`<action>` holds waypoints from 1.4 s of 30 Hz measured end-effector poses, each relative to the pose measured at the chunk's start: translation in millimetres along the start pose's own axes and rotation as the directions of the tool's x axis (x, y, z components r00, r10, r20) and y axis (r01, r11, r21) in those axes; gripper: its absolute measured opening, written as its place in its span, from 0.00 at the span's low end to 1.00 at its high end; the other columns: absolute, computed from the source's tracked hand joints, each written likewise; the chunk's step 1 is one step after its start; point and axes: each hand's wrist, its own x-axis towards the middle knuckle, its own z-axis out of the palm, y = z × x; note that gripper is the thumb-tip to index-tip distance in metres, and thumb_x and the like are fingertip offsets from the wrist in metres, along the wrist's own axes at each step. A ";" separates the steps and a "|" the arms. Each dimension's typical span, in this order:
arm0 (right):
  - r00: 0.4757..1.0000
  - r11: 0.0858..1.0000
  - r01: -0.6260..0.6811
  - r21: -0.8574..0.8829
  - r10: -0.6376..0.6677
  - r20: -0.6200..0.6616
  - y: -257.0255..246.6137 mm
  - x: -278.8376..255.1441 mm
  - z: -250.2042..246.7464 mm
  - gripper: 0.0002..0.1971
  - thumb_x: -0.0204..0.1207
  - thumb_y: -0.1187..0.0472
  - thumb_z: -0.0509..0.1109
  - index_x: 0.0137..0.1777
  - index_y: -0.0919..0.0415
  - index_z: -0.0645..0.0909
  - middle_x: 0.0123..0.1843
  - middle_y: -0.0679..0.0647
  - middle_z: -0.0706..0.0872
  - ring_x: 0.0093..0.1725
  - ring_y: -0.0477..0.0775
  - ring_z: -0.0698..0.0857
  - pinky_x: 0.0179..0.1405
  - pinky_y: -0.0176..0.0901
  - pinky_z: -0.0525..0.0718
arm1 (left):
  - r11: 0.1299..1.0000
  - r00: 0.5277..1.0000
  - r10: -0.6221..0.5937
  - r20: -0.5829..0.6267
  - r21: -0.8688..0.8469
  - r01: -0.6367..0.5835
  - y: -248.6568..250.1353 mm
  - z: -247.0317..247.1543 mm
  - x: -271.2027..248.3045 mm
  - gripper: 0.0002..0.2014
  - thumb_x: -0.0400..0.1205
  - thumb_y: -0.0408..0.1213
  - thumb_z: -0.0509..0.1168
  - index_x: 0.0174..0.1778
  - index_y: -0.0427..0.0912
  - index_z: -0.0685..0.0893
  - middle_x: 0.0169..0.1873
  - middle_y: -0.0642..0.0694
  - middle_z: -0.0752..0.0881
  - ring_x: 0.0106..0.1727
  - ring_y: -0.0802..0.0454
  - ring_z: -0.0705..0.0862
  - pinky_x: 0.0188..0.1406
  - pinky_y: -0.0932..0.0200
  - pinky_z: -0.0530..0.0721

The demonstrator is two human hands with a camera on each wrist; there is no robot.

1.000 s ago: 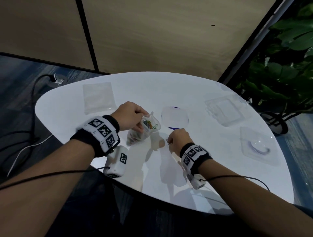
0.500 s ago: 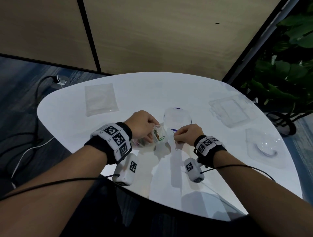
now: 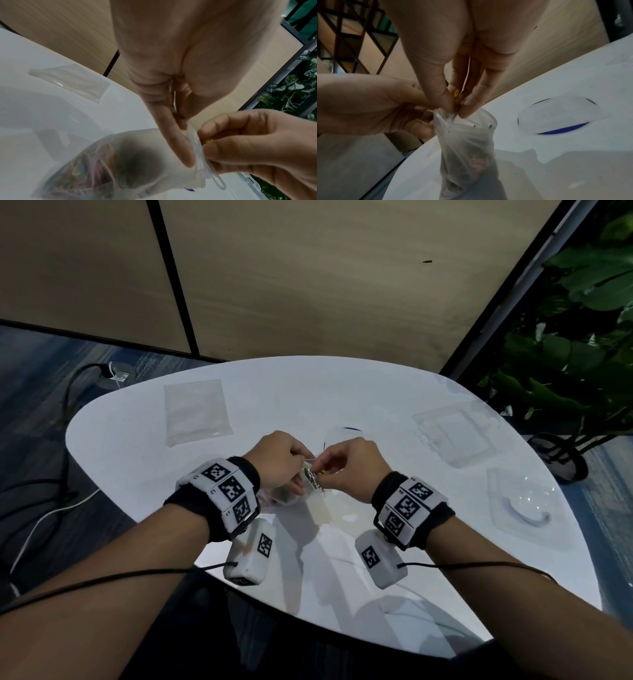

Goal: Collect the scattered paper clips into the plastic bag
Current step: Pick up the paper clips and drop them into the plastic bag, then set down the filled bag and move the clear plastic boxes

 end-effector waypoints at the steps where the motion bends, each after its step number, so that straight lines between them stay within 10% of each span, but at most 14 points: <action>1: 0.999 0.999 0.037 -0.030 -0.037 0.032 0.4 -0.8 1.9 0.06 0.65 0.66 0.78 0.40 0.56 0.92 0.37 0.50 0.93 0.36 0.43 0.89 0.41 0.30 0.86 | 1.000 1.000 0.003 0.004 0.004 -0.003 1.0 -0.3 -1.0 0.15 0.89 0.32 0.56 0.61 0.40 0.88 0.41 0.34 0.93 0.30 0.49 0.92 0.35 0.60 0.92; 10: 0.987 0.968 0.150 -0.201 -0.157 -0.020 16.9 -4.8 -30.8 0.19 0.67 0.72 0.72 0.52 0.50 0.89 0.50 0.41 0.89 0.44 0.42 0.88 0.42 0.33 0.85 | 0.992 0.988 0.111 0.104 0.057 -0.117 6.2 -2.5 -5.4 0.15 0.90 0.33 0.56 0.53 0.46 0.90 0.41 0.40 0.88 0.37 0.37 0.92 0.49 0.42 0.93; 17: 0.999 0.992 0.032 0.122 -0.033 0.003 36.4 -10.4 -31.1 0.03 0.73 0.64 0.78 0.42 0.64 0.90 0.37 0.55 0.92 0.37 0.47 0.90 0.42 0.38 0.89 | 0.959 0.961 0.274 0.026 0.071 -0.275 15.3 4.8 -3.5 0.12 0.89 0.34 0.57 0.57 0.43 0.88 0.41 0.49 0.85 0.39 0.52 0.85 0.34 0.64 0.85; 21: 0.972 0.871 -0.225 0.438 0.231 0.040 42.4 -10.0 -45.3 0.09 0.76 0.65 0.74 0.41 0.73 0.85 0.35 0.63 0.90 0.34 0.57 0.88 0.40 0.45 0.91 | 0.892 0.953 0.303 0.005 0.351 -0.285 22.7 30.5 -9.0 0.22 0.88 0.48 0.60 0.77 0.47 0.75 0.61 0.42 0.84 0.60 0.43 0.84 0.64 0.49 0.82; 25: 0.932 0.817 -0.352 0.458 0.352 0.088 48.2 -14.1 -46.4 0.13 0.76 0.61 0.75 0.43 0.75 0.86 0.37 0.65 0.91 0.34 0.55 0.89 0.37 0.42 0.90 | 0.704 0.952 0.291 0.099 0.651 -0.283 25.7 64.1 -13.3 0.27 0.85 0.46 0.61 0.79 0.39 0.68 0.73 0.37 0.72 0.72 0.37 0.74 0.72 0.42 0.75; 35: 0.958 0.846 -0.274 0.457 0.281 0.053 54.0 -25.6 -66.5 0.11 0.76 0.64 0.75 0.45 0.76 0.87 0.40 0.69 0.91 0.40 0.60 0.91 0.43 0.44 0.91 | 0.724 0.834 0.550 0.035 0.477 -0.497 51.2 64.7 8.8 0.12 0.87 0.44 0.61 0.55 0.47 0.90 0.45 0.52 0.91 0.47 0.52 0.83 0.55 0.58 0.76; 42: 0.954 0.810 -0.281 0.515 0.297 0.053 55.9 -18.9 -62.5 0.09 0.76 0.69 0.74 0.46 0.78 0.85 0.42 0.69 0.91 0.37 0.58 0.91 0.38 0.43 0.90 | 0.752 0.866 0.491 0.094 0.456 -0.476 53.8 41.2 29.5 0.08 0.83 0.44 0.69 0.49 0.48 0.94 0.45 0.56 0.93 0.49 0.59 0.88 0.56 0.62 0.84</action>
